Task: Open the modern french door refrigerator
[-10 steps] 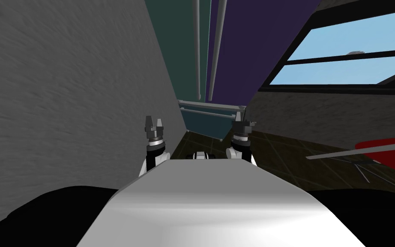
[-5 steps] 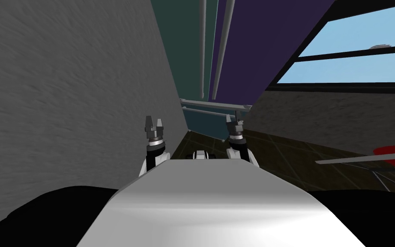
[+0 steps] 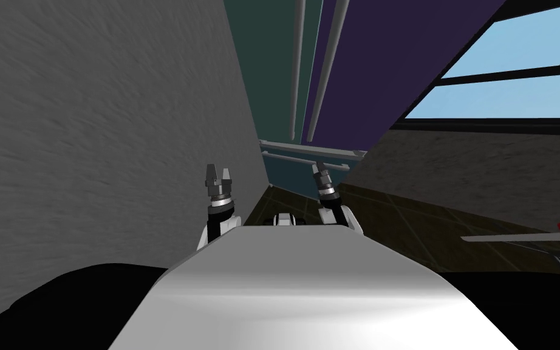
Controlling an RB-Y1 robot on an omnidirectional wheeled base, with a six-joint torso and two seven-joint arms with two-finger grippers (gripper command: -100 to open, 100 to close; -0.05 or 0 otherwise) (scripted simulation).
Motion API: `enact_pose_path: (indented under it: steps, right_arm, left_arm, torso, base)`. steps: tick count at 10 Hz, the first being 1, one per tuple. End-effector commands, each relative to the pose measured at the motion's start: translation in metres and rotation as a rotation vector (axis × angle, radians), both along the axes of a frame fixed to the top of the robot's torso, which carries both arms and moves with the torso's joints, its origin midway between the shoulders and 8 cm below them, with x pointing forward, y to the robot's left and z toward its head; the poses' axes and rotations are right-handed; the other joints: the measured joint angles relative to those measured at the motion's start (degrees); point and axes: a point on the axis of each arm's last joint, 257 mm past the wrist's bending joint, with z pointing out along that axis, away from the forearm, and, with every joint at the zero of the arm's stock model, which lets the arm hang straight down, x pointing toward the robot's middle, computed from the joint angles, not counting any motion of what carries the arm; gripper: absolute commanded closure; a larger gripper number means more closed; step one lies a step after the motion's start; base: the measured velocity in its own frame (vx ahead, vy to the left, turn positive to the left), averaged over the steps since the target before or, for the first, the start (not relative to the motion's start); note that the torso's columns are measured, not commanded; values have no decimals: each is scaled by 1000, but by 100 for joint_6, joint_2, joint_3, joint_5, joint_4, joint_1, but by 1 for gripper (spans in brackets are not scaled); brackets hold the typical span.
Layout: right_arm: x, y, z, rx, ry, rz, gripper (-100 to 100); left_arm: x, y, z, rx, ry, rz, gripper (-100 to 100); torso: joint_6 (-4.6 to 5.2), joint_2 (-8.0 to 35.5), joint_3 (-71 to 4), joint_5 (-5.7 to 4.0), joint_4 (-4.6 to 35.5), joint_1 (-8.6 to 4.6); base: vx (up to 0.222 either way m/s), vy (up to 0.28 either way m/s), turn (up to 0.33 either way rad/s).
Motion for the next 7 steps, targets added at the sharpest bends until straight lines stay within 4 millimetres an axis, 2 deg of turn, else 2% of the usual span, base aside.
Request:
enact_pose_path:
  steps: [1, 2, 3, 4, 7]
  right_arm:
    - [15, 13, -23, -107, 60, -17, -100]
    - [17, 12, -26, -115, 76, -26, -100]
    - [25, 21, -40, -184, 100, -32, -100]
    - [28, 19, -45, -194, 120, -44, -100]
    - [45, 33, -78, -350, 185, -73, -100]
  left_arm:
    - [0, 0, 0, 0, 0, 0, 0]
    - [0, 0, 0, 0, 0, 0, 0]
    - [0, 0, 0, 0, 0, 0, 0]
    - [0, 0, 0, 0, 0, 0, 0]
    - [0, 0, 0, 0, 0, 0, 0]
  torso:
    - [3, 4, 1, -1, 1, -5]
    - [0, 0, 0, 0, 0, 1]
    - [2, 3, 1, 2, 0, 3]
    - [0, 2, 1, 2, 1, 7]
    - [3, -2, -2, 1, -1, -1]
  base:
    - [45, 43, 77]
    - [35, 45, 36]
    - [38, 53, 59]
    - [38, 44, 47]
    - [58, 57, 70]
